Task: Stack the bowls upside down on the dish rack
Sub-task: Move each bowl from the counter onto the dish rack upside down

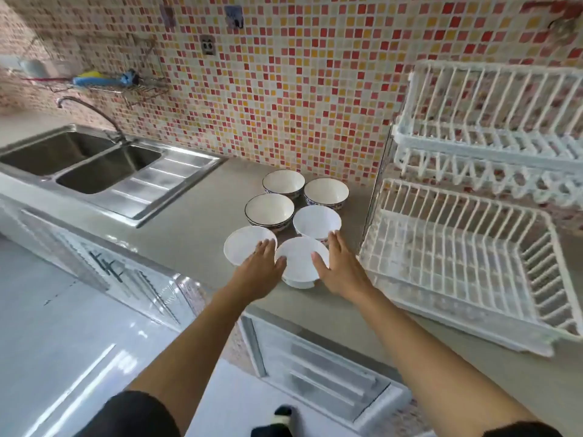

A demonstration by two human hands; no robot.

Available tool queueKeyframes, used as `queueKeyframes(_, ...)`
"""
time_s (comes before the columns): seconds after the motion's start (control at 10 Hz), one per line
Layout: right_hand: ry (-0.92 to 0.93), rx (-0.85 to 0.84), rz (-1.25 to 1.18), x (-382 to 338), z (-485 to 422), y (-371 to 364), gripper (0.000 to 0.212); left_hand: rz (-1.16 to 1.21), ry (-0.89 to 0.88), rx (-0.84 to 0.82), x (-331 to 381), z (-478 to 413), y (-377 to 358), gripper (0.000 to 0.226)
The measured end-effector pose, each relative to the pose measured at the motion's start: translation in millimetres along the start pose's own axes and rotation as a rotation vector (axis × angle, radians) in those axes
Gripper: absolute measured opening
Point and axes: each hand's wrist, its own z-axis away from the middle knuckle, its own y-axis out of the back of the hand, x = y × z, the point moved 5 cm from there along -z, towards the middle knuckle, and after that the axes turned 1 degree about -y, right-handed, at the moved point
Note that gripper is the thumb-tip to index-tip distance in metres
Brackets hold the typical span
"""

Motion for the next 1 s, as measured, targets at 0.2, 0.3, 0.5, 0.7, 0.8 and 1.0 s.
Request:
queueKeyframes(0.2, -0.334, -0.124, -0.06, 47, -21, -37, 0.068, 0.289, 0.297, -0.095, -22, -12, -51, 0.034)
queueKeyframes(0.3, -0.436, -0.157, -0.131, 59, -31, -50, 0.072, 0.336, 0.346, -0.146, -22, -17, -64, 0.041)
queueKeyframes(0.5, -0.493, -0.265, -0.242, 75, -48, -79, 0.055, 0.443, 0.499, -0.149, -27, -30, -87, 0.043)
queueKeyframes(0.7, -0.5, -0.283, -0.317, 69, -33, -69, 0.046, 0.514, 0.594, -0.163, -33, -31, -92, 0.042)
queueKeyframes(0.8, -0.321, -0.214, -0.262, 57, -17, -37, 0.047, 0.664, 0.561, -0.086, -24, -20, -70, 0.047)
queueKeyframes(1.0, 0.076, 0.042, -0.399, -9, 0, 52, 0.05, 1.003, 0.323, 0.276, 12, -8, 22, 0.044)
